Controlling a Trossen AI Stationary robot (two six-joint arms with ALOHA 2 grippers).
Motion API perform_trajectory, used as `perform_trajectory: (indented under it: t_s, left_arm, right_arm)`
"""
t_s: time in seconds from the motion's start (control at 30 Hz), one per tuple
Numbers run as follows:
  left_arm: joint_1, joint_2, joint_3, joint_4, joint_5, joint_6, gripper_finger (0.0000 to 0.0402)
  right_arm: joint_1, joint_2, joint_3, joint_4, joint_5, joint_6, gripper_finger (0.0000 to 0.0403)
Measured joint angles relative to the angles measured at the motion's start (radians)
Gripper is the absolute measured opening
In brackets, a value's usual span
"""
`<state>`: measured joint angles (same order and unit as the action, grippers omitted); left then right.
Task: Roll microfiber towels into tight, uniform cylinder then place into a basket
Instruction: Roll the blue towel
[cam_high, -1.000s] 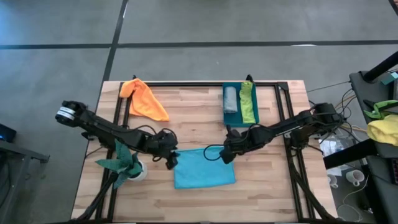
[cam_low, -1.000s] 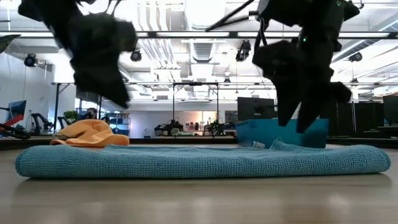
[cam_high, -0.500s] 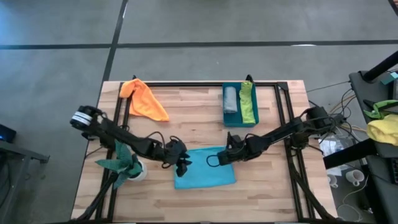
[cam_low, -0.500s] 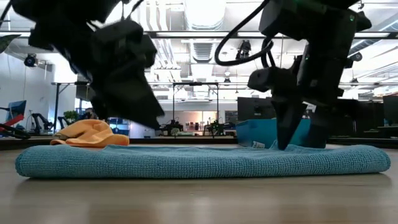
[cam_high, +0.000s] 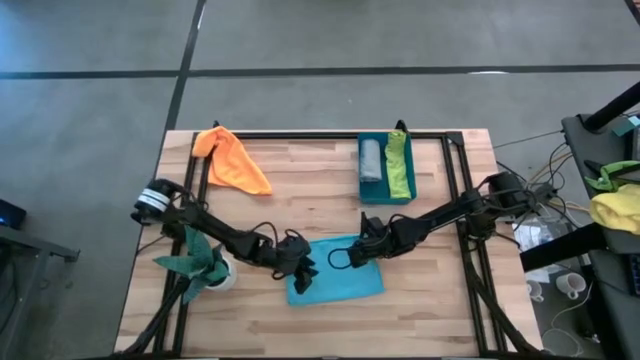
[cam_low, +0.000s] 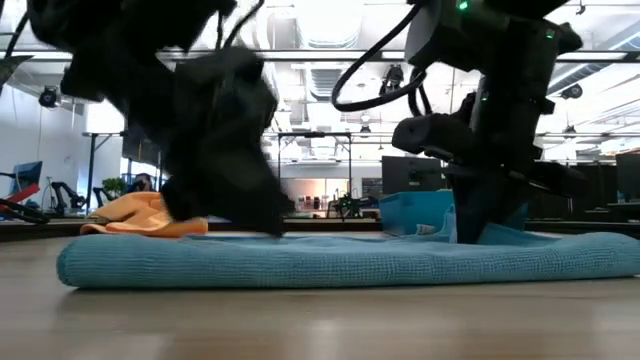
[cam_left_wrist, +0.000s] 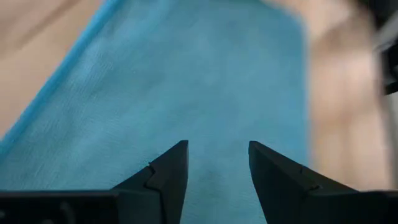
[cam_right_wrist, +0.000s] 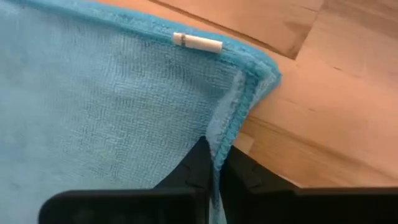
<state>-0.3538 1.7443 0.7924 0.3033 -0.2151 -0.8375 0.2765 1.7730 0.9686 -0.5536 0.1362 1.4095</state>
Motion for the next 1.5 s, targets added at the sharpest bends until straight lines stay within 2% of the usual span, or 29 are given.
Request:
perform_trajectory:
  t_s: [0.13, 0.3, 0.47, 0.73, 0.83, 0.97, 1.17, 1.3, 1.5]
  left_arm:
    - [-0.001, -0.032, 0.025, 0.004, -0.025, 0.058, 0.0153]
    - [-0.001, -0.04, 0.032, 0.003, -0.069, 0.096, 0.0153]
    - [0.0, -0.03, 0.031, 0.0, -0.075, 0.145, 0.0153]
    - [0.0, -0.03, 0.03, 0.002, -0.075, 0.14, 0.0153]
    - [0.0, -0.03, 0.03, 0.002, -0.074, 0.14, 0.0153]
    - [0.0, -0.03, 0.031, 0.001, -0.074, 0.142, 0.0153]
    - [0.012, -0.03, 0.028, -0.007, -0.075, 0.146, 0.0153]
    - [0.025, -0.03, 0.017, -0.008, -0.099, 0.147, 0.0153]
    - [0.047, -0.03, 0.002, -0.015, -0.152, 0.145, 0.0153]
  right_arm:
    - [-0.01, -0.007, 0.048, -0.263, -0.061, -0.072, 0.0013]
    - [-0.056, -0.016, 0.098, -0.449, -0.048, -0.108, 0.0013]
    - [-0.096, -0.015, 0.091, -0.359, -0.091, -0.114, 0.0012]
    - [-0.151, -0.013, 0.073, -0.259, -0.087, -0.018, 0.0021]
    - [-0.165, 0.0, 0.073, -0.234, -0.086, -0.022, 0.0048]
    - [-0.166, 0.016, 0.077, -0.183, -0.087, -0.01, 0.0106]
    - [-0.166, 0.016, 0.142, -0.19, -0.091, -0.021, 0.0182]
    - [-0.166, 0.016, 0.191, -0.211, -0.091, -0.047, 0.0197]
    - [-0.166, 0.02, 0.203, -0.17, -0.091, -0.063, 0.0187]
